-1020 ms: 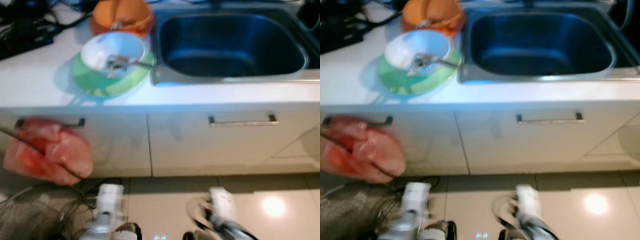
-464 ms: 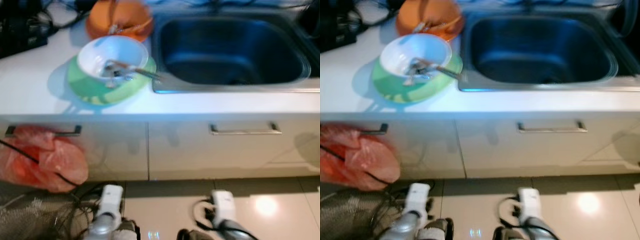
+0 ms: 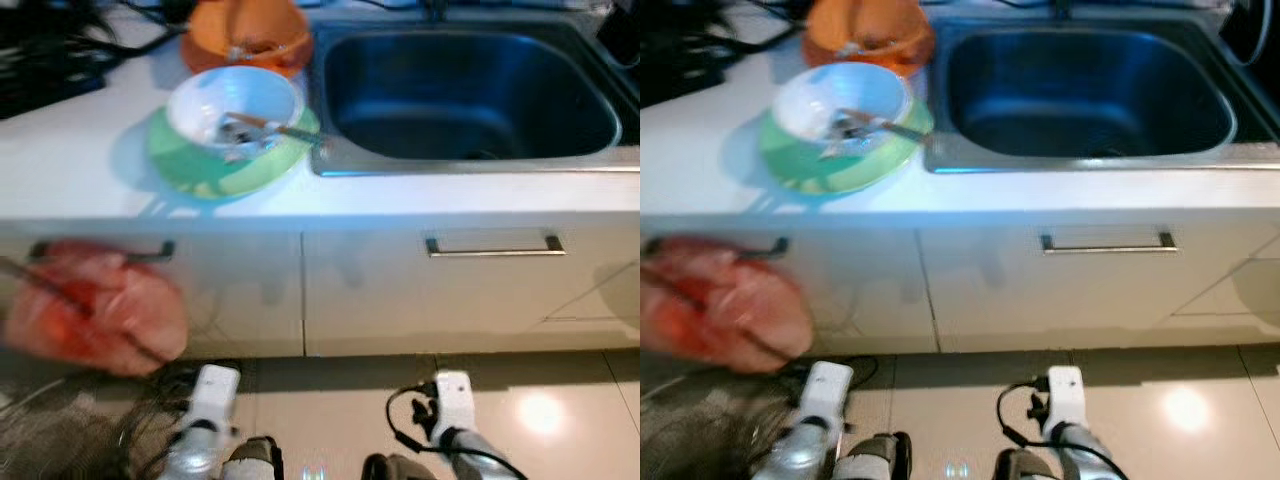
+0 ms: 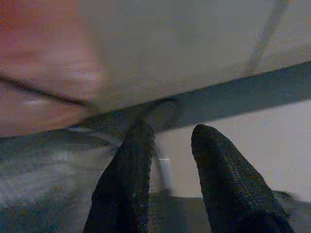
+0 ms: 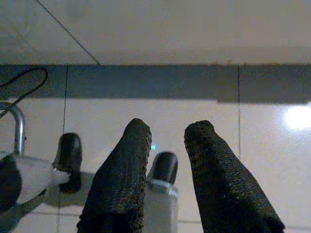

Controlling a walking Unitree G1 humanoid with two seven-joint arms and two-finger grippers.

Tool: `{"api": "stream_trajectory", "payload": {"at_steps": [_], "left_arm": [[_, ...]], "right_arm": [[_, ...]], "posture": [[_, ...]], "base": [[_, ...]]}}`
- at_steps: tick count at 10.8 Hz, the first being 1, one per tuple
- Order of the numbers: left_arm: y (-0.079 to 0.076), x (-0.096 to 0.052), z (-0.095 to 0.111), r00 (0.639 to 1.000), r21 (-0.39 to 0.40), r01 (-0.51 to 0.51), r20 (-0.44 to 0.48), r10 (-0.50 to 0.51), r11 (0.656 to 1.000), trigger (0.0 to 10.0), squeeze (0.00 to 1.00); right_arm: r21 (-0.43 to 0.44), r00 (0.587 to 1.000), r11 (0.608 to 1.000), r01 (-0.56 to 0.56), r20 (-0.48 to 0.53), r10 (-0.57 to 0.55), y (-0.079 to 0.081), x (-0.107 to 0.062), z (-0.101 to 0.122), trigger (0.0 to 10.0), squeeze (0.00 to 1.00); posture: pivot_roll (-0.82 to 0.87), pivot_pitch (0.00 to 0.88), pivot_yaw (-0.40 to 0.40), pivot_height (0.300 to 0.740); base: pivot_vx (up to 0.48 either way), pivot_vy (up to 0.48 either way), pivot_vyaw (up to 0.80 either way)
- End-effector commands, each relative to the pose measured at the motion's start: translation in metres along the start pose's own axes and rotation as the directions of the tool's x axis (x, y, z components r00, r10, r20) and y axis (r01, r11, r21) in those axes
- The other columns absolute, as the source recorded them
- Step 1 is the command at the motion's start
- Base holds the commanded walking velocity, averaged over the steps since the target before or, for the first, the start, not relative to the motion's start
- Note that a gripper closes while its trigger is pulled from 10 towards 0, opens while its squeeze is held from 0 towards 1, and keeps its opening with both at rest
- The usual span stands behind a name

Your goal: Kitchen organization

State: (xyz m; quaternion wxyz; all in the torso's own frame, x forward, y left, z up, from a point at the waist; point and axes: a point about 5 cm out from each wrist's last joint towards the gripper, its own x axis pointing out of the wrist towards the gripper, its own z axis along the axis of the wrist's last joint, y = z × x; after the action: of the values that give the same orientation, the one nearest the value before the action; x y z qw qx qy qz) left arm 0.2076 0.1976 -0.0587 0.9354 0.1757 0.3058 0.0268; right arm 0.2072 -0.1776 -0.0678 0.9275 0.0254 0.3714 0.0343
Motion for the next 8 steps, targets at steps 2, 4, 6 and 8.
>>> {"api": "stream_trajectory", "payload": {"at_steps": [2,4,6,8], "left_arm": [[0.026,-0.007,-0.015,0.99,0.091,-0.142,0.009,0.142,0.986,10.0,0.0],[0.031,-0.011,-0.014,0.991,-0.007,-0.116,0.061,0.116,0.993,10.0,0.0],[0.026,-0.011,0.027,0.944,-0.069,-0.071,0.317,0.09,0.995,10.0,0.0],[0.031,-0.025,0.061,0.866,-0.112,-0.068,0.487,0.114,0.991,10.0,0.0]], "right_arm": [[-0.023,0.999,1.0,0.01,0.037,-0.009,-0.014,-0.005,0.0,10.0,0.0],[-0.027,0.997,0.999,0.045,0.067,-0.043,-0.023,-0.007,0.003,10.0,0.0],[-0.066,0.981,0.997,0.047,0.191,-0.034,-0.029,-0.008,0.024,10.0,0.0],[-0.141,0.938,0.986,0.091,0.346,-0.037,-0.04,-0.013,0.052,10.0,0.0]], "posture": [[0.16,0.212,-0.012,0.74],[0.16,0.204,-0.02,0.74],[0.16,0.202,-0.028,0.74],[0.17,0.201,-0.03,0.74]], "base": [[0.0,0.0,0.0],[0.0,0.0,0.0],[0.0,0.0,0.0],[0.0,0.0,0.0]]}}
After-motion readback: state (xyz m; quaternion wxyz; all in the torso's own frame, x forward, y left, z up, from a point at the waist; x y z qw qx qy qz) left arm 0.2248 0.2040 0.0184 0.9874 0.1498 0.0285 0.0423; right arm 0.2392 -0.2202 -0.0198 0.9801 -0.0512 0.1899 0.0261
